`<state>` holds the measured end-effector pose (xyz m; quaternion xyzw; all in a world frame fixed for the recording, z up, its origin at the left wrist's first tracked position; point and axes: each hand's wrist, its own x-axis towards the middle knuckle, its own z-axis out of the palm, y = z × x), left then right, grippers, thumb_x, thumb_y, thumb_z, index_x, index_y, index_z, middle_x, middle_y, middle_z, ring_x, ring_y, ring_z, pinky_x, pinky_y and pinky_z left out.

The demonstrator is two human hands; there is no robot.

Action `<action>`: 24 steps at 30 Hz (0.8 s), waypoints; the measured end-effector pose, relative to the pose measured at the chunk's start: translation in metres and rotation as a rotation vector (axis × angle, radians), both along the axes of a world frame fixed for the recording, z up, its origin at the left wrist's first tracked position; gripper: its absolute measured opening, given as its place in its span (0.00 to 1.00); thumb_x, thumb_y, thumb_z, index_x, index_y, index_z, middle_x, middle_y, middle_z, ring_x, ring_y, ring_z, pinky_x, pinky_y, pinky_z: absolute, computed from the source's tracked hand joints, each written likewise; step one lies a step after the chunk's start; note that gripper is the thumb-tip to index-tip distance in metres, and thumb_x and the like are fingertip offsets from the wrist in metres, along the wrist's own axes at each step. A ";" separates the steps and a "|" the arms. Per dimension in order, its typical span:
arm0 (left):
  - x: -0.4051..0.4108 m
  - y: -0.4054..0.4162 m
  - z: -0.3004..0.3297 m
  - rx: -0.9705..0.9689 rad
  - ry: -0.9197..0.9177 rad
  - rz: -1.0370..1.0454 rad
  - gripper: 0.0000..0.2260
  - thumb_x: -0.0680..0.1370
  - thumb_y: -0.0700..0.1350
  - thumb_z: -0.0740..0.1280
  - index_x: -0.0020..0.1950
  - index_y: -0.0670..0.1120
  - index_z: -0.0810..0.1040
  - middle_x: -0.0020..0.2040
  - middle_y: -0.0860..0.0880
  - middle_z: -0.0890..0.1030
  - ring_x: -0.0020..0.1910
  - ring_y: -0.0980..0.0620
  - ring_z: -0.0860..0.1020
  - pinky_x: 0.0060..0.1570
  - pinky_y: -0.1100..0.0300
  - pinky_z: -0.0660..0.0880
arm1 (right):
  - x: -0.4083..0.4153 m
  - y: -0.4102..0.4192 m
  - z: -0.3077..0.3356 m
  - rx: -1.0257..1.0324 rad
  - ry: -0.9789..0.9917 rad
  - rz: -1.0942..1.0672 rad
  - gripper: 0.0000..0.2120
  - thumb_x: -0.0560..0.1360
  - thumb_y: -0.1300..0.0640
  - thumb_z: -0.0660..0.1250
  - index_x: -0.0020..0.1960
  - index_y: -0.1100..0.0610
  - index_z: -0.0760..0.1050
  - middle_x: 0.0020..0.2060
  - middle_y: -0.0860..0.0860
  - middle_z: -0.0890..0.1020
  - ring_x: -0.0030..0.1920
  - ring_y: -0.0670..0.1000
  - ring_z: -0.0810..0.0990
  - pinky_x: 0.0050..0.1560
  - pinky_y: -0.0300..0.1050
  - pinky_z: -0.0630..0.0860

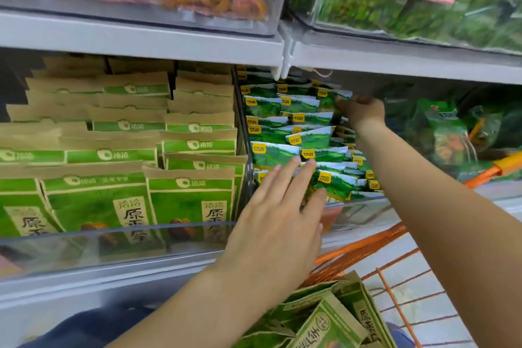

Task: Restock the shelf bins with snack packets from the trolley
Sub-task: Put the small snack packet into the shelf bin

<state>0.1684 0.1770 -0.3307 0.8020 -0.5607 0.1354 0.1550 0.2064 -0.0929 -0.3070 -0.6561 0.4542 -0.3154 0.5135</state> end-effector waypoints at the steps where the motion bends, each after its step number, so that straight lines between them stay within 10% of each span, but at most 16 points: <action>1: 0.000 0.000 0.000 0.000 0.000 0.001 0.20 0.76 0.50 0.54 0.62 0.47 0.79 0.70 0.42 0.72 0.70 0.42 0.69 0.70 0.46 0.62 | 0.003 -0.001 0.000 -0.026 0.007 -0.003 0.09 0.72 0.55 0.74 0.45 0.55 0.74 0.46 0.53 0.78 0.47 0.52 0.77 0.55 0.44 0.73; 13: 0.001 0.000 -0.004 -0.032 0.008 -0.018 0.19 0.77 0.50 0.55 0.62 0.48 0.78 0.71 0.42 0.71 0.72 0.42 0.67 0.71 0.46 0.61 | 0.000 0.002 0.002 -0.209 0.246 0.074 0.28 0.77 0.46 0.66 0.71 0.60 0.68 0.66 0.55 0.75 0.62 0.55 0.75 0.51 0.42 0.69; 19: -0.001 0.007 0.008 -0.149 0.056 -0.158 0.14 0.78 0.46 0.60 0.61 0.45 0.78 0.72 0.41 0.69 0.74 0.42 0.63 0.74 0.50 0.54 | -0.081 0.068 0.032 -0.415 0.001 0.023 0.17 0.76 0.58 0.65 0.64 0.59 0.72 0.47 0.47 0.77 0.47 0.45 0.75 0.53 0.39 0.71; 24: -0.032 0.032 0.022 -0.241 0.086 -0.450 0.10 0.78 0.45 0.61 0.54 0.45 0.81 0.53 0.47 0.83 0.53 0.45 0.80 0.52 0.52 0.76 | -0.174 0.137 0.040 -0.380 -0.081 0.191 0.06 0.73 0.57 0.65 0.45 0.47 0.76 0.33 0.47 0.82 0.39 0.50 0.82 0.45 0.45 0.78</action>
